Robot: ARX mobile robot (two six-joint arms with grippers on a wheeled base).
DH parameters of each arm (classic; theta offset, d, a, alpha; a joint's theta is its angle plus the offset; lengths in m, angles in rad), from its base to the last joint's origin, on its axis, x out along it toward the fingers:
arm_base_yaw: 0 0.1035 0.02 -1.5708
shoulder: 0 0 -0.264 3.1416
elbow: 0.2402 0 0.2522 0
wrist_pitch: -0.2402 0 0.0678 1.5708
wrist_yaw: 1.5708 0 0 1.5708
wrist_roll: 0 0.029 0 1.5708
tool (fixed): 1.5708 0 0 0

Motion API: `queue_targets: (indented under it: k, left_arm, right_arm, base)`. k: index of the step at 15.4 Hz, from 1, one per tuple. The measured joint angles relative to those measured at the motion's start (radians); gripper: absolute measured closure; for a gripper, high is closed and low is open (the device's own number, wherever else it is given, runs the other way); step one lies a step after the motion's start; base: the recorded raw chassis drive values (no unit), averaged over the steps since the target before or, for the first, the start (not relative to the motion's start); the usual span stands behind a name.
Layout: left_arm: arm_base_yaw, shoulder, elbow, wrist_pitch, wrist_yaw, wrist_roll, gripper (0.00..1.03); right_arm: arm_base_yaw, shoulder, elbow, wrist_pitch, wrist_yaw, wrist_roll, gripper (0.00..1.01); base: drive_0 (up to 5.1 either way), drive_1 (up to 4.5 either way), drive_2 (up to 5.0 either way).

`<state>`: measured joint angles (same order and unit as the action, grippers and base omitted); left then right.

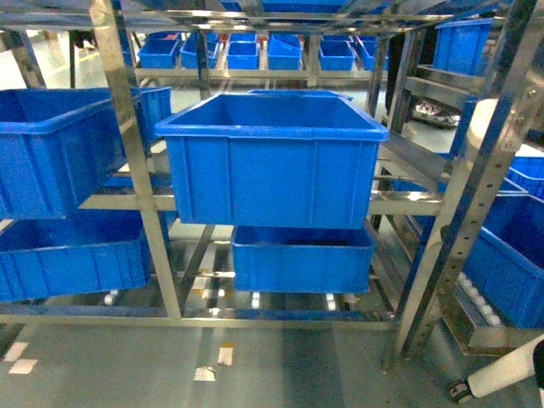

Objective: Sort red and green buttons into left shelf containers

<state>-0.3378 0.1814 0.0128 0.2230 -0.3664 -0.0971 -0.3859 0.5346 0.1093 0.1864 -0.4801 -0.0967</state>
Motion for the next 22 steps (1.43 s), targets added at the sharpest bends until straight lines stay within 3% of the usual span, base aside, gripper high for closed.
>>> queue_targets:
  k: [13, 16, 22]
  left_arm:
    - [0.0, 0.0, 0.0, 0.0, 0.0, 0.0, 0.8]
    - [0.0, -0.002, 0.0, 0.002, -0.005, 0.0, 0.8]
    - [0.0, -0.002, 0.0, 0.0, -0.003, 0.0, 0.8]
  right_arm:
    - [0.0, 0.0, 0.0, 0.0, 0.0, 0.0, 0.75]
    - [0.0, -0.002, 0.0, 0.0, -0.007, 0.0, 0.75]
    - [0.0, -0.005, 0.0, 0.001, -0.006, 0.0, 0.75]
  base:
    - [-4.8, 2.4, 2.4]
    - [0.0, 0.0, 0.0]
    - [0.0, 4.32, -4.3]
